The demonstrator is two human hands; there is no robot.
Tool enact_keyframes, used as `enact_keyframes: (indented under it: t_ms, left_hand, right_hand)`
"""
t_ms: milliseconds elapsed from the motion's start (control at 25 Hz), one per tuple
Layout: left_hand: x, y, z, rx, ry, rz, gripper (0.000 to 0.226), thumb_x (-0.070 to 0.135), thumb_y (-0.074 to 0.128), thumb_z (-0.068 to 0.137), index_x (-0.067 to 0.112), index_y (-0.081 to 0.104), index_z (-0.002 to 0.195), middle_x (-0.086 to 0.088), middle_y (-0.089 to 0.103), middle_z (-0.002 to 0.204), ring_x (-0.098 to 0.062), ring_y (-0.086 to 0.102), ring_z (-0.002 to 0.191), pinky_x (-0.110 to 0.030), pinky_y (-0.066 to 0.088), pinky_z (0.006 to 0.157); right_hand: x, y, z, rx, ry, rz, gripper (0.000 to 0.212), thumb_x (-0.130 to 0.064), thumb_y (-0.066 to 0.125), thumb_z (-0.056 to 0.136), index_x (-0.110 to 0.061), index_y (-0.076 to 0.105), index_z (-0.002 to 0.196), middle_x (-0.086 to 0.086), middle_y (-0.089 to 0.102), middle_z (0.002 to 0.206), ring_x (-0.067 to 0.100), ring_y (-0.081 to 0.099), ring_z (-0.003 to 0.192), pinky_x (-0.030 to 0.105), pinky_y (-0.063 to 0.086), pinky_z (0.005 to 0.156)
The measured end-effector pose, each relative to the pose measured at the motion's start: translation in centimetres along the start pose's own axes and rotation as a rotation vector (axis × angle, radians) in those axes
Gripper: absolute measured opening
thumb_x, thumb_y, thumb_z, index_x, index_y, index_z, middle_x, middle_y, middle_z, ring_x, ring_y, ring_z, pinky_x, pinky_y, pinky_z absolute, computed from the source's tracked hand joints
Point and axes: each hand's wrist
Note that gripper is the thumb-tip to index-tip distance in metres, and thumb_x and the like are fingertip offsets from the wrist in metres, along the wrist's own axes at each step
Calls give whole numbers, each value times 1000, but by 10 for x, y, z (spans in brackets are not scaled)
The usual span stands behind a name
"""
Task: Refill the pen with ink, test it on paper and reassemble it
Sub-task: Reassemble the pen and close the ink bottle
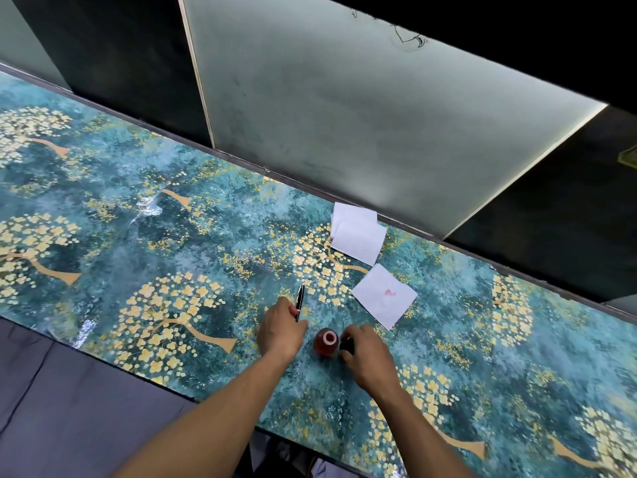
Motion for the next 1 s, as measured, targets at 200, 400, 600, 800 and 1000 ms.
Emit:
enact_keyframes:
  t_ms: [200,400,600,800,1000]
  left_hand:
    - [-14,-2,-4,-18,52,-111,20,23,74,85,24,54,88,2,59,78,-14,57,68,-28,41,55]
    - [-19,-4,-8,-15,49,-65,21,24,73,85,21,55,94,3,60,85,-10,56,72,-26,38,56]
    - [-13,-3,-6,6,28,-1,14,14,71,83,19,58,82,0,63,81,-14,59,66,-28,41,51]
    - [-17,-2,-12,-61,102,69,13,15,71,81,23,61,76,3,65,76,-15,62,69,-33,55,66]
    - [-20,0,-16,-68,156,78,5,16,69,84,17,73,87,-1,70,86,-15,64,74,-33,58,71]
  right_hand:
    - [3,-14,6,133,17,238,20,-23,74,87,-28,64,104,-8,66,104,13,64,83,31,48,75]
    - [-6,-36,4,122,-51,356,20,-22,77,88,-30,66,102,-11,68,93,6,62,71,29,52,68]
    - [-10,-44,1,133,-76,406,19,-21,78,86,-30,67,99,-10,69,93,9,64,73,33,55,71]
    - [-12,-46,-2,127,-77,421,18,-21,78,86,-29,67,98,-13,69,92,10,64,72,31,54,70]
    - [-18,-49,-6,120,-78,428,19,-23,78,87,-28,69,102,-16,68,90,8,64,74,25,52,69]
Point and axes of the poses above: each hand's wrist, its own z-axis towards the middle knuckle, its own y-axis out of the palm, x = y × z
